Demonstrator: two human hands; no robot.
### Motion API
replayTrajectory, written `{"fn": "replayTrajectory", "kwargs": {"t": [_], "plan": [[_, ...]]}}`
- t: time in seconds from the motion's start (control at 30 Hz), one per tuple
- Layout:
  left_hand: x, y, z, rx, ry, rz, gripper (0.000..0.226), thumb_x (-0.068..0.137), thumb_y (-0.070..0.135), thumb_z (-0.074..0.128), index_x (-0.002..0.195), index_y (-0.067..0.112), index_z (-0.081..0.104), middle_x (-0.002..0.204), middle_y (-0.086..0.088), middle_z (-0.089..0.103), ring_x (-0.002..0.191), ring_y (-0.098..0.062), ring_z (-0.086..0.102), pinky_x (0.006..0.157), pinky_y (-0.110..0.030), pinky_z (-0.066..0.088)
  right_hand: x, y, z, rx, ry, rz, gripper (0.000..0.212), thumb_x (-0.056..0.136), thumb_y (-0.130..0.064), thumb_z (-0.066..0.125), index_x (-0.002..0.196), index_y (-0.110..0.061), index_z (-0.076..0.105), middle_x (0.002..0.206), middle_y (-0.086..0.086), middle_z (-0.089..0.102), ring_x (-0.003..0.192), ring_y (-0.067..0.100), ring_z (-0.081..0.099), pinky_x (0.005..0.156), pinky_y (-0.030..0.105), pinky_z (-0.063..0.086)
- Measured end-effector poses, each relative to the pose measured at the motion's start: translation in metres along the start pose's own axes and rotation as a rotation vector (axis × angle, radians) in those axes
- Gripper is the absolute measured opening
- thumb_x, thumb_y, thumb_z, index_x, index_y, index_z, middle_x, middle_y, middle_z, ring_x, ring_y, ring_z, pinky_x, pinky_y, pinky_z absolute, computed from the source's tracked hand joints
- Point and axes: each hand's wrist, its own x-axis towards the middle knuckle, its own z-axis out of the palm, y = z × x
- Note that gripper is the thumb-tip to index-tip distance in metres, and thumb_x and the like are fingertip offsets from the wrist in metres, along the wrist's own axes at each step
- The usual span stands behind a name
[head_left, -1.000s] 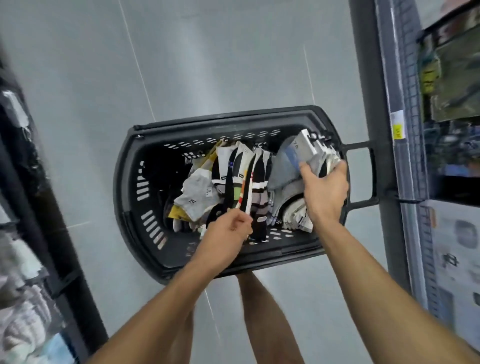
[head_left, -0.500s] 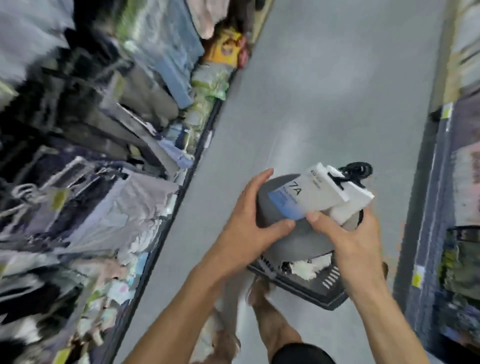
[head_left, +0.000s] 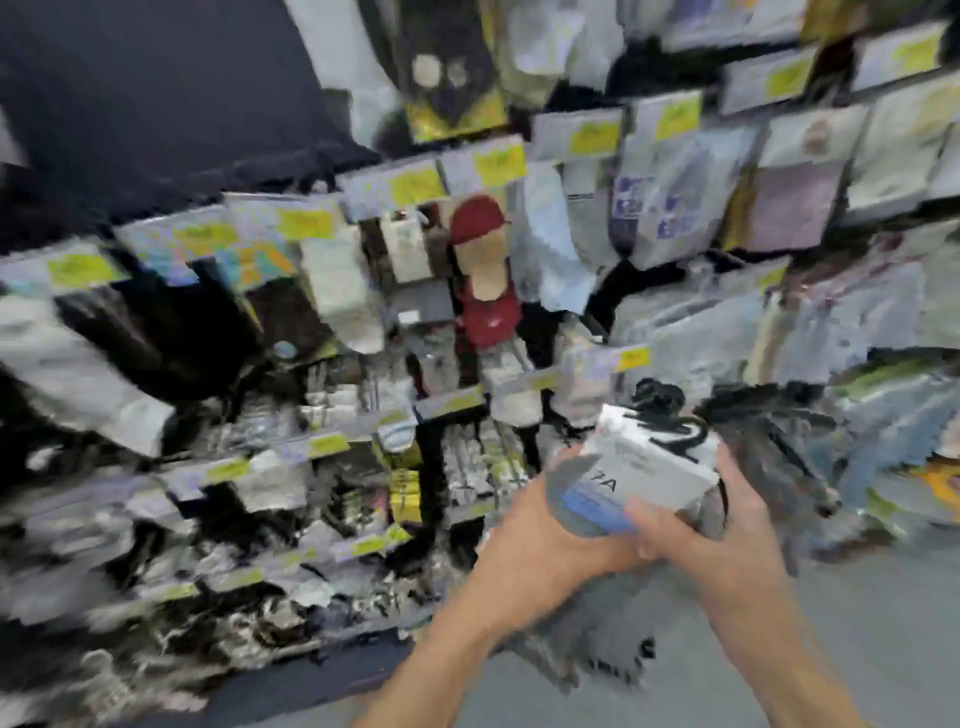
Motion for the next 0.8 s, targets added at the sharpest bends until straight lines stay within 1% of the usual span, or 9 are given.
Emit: {"fn": "replayTrajectory", "kwargs": {"t": [0.07,0.1,0.13,0.2,0.3,0.47,0.6,0.7,0.8], "plan": [[-0.04,-0.012,-0.058,-0.074,0.199,0.002,0.049,0.088,0.016,0.059,0.126,-0.015,0.051,0.112,-0.021,0.07,0.112,-0.039,0.064,0.107,-0.046,0.039,-0.005,-0.006,0.075,-0.034,-0.057,-0.014,0.06,0.055,-0.046,0.078,0.112,-0.057,0.063,0.108,-0.023,0.072,0.094,-0.007,0.068,0.071,0.008,0.052],[-0.058,-0.016,-0.082,-0.117,0.235,-0.014,0.049,0.088,0.013,0.063,0.132,-0.007,0.054,0.121,-0.021,0.067,0.119,-0.038,0.061,0.104,-0.042,0.042,-0.01,-0.007,0.105,-0.042,-0.079,0.002,0.058,0.054,-0.049,0.077,0.109,-0.064,0.061,0.107,-0.027,0.071,0.094,-0.011,0.066,0.069,0.006,0.051],[-0.074,-0.02,-0.107,-0.157,0.285,-0.001,0.048,0.081,0.024,0.074,0.127,0.017,0.065,0.117,-0.006,0.073,0.112,-0.025,0.067,0.091,-0.034,0.052,-0.014,-0.008,0.137,-0.054,-0.119,0.029,0.059,0.054,-0.054,0.076,0.108,-0.069,0.056,0.11,-0.029,0.069,0.097,-0.012,0.064,0.068,0.005,0.05],[-0.108,-0.03,-0.153,-0.245,0.38,0.04,0.047,0.061,0.042,0.084,0.106,0.042,0.071,0.104,0.009,0.077,0.096,-0.009,0.072,0.075,-0.02,0.056,-0.023,-0.009,0.193,-0.07,-0.206,0.084,0.069,0.053,-0.059,0.076,0.119,-0.061,0.053,0.114,-0.025,0.066,0.103,-0.008,0.062,0.069,0.008,0.05],[-0.144,-0.055,-0.204,-0.408,0.398,0.016,0.058,0.055,0.045,0.088,0.11,0.037,0.07,0.108,0.005,0.076,0.099,-0.013,0.073,0.075,-0.022,0.057,-0.028,-0.012,0.256,-0.054,-0.346,0.106,0.075,0.06,-0.056,0.077,0.129,-0.035,0.056,0.116,-0.017,0.068,0.105,0.0,0.065,0.075,0.012,0.052],[-0.17,-0.084,-0.269,-0.751,0.249,-0.049,0.08,0.048,0.041,0.095,0.118,0.01,0.072,0.115,-0.014,0.073,0.102,-0.022,0.073,0.075,-0.026,0.059,-0.02,-0.021,0.313,0.024,-0.515,0.074,0.042,0.068,-0.042,0.075,0.109,-0.035,0.066,0.103,-0.013,0.075,0.091,0.001,0.071,0.069,0.01,0.051],[-0.161,-0.093,-0.297,-0.833,0.228,-0.007,0.07,0.041,0.042,0.096,0.1,0.008,0.08,0.105,-0.017,0.075,0.093,-0.024,0.075,0.072,-0.029,0.06,0.004,-0.024,0.341,-0.001,-0.68,0.101,0.037,0.075,-0.042,0.072,0.111,-0.033,0.068,0.108,-0.01,0.074,0.096,0.005,0.071,0.073,0.014,0.052],[-0.143,-0.096,-0.312,-0.882,0.301,-0.011,0.048,0.061,0.041,0.083,0.099,0.012,0.08,0.104,-0.018,0.076,0.091,-0.026,0.075,0.07,-0.031,0.06,0.028,-0.017,0.361,-0.095,-0.594,-0.003,0.039,0.068,-0.045,0.075,0.106,-0.042,0.068,0.106,-0.011,0.069,0.099,0.008,0.067,0.079,0.024,0.053],[-0.122,-0.102,-0.328,-0.943,0.363,-0.057,0.054,0.066,0.05,0.07,0.105,0.014,0.078,0.112,-0.019,0.073,0.098,-0.029,0.073,0.074,-0.034,0.06,0.051,-0.006,0.379,-0.162,-0.489,-0.051,0.041,0.062,-0.042,0.079,0.102,-0.045,0.068,0.098,-0.011,0.066,0.092,0.008,0.065,0.078,0.026,0.052]]}}
